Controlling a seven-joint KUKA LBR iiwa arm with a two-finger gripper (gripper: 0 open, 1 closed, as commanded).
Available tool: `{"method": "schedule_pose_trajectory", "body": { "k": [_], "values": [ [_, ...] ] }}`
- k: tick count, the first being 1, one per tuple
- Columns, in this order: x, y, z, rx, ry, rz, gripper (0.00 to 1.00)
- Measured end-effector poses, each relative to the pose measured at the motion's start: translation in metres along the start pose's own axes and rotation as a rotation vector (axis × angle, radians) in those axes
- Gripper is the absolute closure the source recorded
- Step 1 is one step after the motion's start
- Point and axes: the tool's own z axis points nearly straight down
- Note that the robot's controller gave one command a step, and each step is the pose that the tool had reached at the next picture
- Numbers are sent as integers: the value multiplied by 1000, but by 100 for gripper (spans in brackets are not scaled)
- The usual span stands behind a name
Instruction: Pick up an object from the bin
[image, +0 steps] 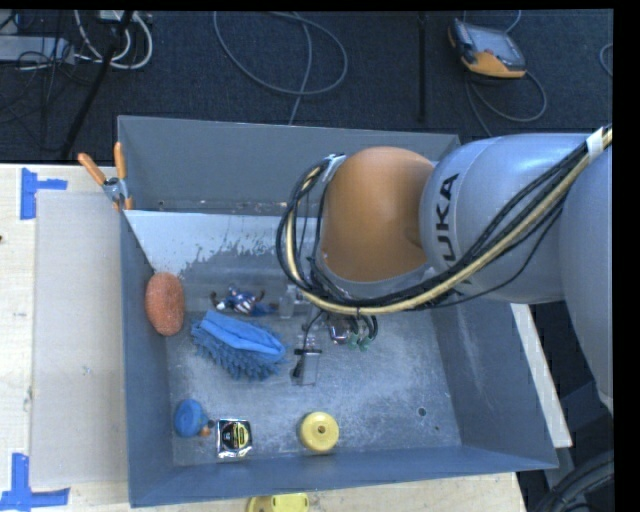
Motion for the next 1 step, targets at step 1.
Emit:
{"method": "schedule_pose_trajectory", "body": {
  "k": [1],
  "values": [
    [0, 0, -2, 0, -1, 1, 0]
  ]
}}
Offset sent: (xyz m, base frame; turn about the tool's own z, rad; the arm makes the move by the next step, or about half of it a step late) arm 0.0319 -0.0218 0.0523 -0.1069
